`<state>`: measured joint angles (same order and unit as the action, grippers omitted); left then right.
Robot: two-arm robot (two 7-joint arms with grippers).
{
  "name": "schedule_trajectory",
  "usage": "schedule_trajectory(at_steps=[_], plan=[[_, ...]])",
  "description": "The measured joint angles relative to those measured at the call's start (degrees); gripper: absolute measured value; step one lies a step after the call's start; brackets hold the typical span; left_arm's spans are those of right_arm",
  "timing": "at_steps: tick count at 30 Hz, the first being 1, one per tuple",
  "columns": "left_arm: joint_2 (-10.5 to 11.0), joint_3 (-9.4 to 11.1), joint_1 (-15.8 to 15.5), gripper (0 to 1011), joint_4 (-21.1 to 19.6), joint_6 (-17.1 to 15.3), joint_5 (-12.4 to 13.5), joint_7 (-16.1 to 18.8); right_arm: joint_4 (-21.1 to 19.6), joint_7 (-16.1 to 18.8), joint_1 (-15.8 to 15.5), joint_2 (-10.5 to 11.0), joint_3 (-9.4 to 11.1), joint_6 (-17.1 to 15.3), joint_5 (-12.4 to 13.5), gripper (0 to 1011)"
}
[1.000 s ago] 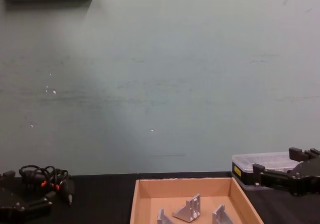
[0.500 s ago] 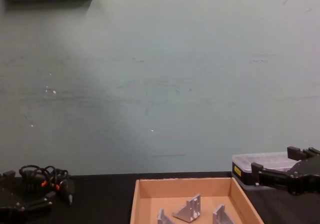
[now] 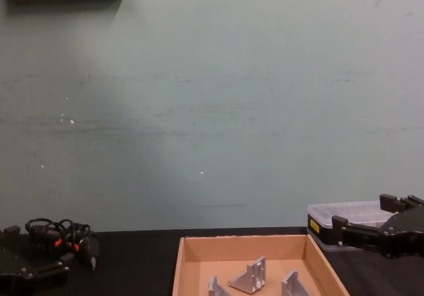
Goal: Use one hand to pick up the angle iron from the table and place it into the box.
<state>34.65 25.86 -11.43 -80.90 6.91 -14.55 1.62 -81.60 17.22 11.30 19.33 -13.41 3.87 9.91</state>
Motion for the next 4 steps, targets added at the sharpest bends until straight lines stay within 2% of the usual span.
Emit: schedule_trajectory(at_steps=[4], plan=[[0.0, 0.0, 0.0, 1000, 0.0, 0.0, 0.0, 0.0, 0.0, 0.0, 0.0, 0.0, 0.0, 0.0, 0.0, 1000]])
